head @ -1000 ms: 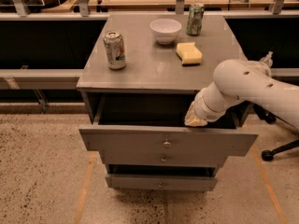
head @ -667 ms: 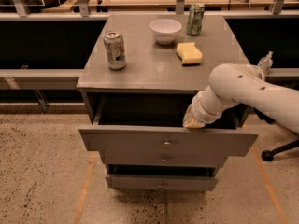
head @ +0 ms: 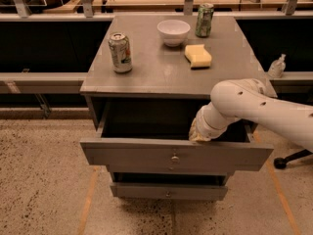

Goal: Open top drawer

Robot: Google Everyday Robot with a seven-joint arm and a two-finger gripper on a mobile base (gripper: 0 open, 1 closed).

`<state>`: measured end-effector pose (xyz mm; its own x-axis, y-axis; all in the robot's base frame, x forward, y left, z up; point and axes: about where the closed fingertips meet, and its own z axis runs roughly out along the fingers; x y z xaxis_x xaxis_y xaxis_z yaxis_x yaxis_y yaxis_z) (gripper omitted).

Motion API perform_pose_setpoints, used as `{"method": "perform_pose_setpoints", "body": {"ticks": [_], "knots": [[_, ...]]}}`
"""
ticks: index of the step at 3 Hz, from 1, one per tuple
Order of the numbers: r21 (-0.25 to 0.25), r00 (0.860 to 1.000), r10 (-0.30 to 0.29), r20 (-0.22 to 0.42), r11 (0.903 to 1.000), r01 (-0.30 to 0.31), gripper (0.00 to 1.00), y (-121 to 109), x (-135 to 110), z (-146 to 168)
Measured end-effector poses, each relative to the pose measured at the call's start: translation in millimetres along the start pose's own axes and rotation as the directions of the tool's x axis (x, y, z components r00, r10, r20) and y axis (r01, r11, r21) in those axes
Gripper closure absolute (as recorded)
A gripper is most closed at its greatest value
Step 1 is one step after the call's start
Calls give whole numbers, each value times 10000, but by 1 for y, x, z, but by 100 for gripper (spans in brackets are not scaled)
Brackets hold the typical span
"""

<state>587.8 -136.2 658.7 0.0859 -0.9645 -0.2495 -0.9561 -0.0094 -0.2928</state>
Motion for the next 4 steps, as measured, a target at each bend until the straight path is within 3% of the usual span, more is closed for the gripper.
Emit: {"method": "perform_pose_setpoints", "body": {"ticks": [1,2,3,4], "knots": [[-121,9999,-111,-5,9999,111,100,6,-2,6],[-770,10000,27,42,9970,-23,100,27,-3,5],[-1850,9985,534,137,9815,-499,100,62,-5,4],[-2866,9929,1184,98,9516,-1107,100,96,-6,1]]}}
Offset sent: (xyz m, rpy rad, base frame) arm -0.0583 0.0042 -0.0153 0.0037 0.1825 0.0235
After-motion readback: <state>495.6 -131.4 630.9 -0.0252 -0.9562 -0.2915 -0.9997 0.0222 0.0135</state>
